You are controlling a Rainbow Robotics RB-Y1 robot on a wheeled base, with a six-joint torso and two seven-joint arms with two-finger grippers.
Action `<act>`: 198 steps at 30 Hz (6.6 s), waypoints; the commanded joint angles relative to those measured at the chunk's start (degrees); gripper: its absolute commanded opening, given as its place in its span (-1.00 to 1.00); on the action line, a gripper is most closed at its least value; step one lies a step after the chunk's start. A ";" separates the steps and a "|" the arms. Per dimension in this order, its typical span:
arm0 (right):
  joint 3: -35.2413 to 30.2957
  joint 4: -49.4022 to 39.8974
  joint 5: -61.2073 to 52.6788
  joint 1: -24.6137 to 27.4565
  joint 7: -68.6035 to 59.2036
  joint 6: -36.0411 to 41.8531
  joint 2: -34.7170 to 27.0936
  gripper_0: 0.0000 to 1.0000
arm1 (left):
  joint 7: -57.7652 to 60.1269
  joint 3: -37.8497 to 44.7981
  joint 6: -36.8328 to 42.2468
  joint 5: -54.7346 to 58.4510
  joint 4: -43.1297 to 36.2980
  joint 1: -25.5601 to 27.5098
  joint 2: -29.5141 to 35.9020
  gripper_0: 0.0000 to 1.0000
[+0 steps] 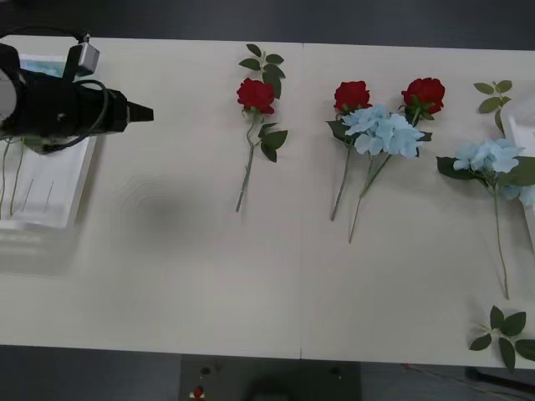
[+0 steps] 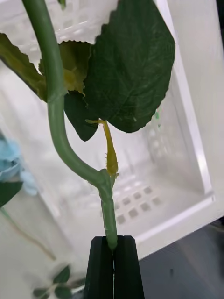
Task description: Put the red flowers into the right box and the blue flowers into the left box
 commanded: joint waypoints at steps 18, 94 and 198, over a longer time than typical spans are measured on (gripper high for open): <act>-1.16 14.08 28.39 7.33 8.62 -27.59 13.33 -0.95 | 27.47 -17.47 -0.58 -24.56 5.63 -19.76 -16.40 1.00; -31.66 -60.45 -1.40 50.14 -14.50 -13.44 6.12 0.78 | 32.30 -30.92 -20.27 -55.24 40.88 -23.10 -37.67 -1.00; -28.23 -60.71 -33.22 32.65 -10.45 -21.70 8.41 0.78 | 0.13 -10.97 -5.94 -31.68 19.69 -14.05 -20.18 1.00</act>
